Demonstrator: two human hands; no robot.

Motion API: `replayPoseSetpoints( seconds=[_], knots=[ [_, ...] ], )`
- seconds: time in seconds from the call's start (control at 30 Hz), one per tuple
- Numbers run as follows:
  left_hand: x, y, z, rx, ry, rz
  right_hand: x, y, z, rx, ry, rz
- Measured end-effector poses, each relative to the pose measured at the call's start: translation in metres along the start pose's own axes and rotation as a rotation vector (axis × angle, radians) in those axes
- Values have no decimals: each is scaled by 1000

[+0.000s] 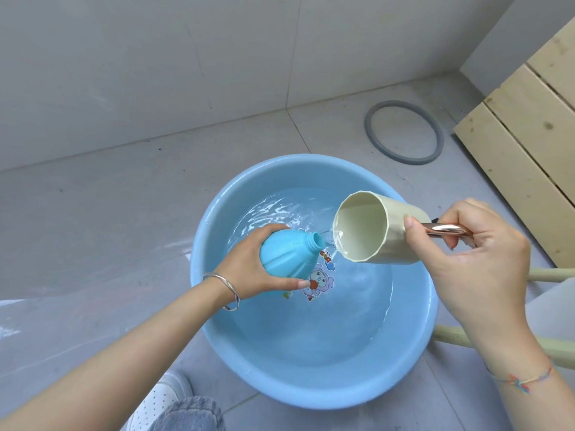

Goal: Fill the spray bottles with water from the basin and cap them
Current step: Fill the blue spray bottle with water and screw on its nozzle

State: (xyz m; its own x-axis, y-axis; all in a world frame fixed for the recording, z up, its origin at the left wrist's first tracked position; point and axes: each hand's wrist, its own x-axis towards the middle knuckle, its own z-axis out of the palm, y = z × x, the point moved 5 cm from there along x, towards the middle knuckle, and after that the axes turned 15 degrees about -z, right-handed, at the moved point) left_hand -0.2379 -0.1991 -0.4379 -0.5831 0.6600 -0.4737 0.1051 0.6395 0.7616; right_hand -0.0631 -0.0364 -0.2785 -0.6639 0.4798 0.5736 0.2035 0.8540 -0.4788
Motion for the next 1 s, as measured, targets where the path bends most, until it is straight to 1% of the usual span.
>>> replayPoseSetpoints(
  seconds=[1.0],
  knots=[
    [-3, 2, 5, -16, -31, -44, 11, -30, 5, -185, -15, -286]
  ],
)
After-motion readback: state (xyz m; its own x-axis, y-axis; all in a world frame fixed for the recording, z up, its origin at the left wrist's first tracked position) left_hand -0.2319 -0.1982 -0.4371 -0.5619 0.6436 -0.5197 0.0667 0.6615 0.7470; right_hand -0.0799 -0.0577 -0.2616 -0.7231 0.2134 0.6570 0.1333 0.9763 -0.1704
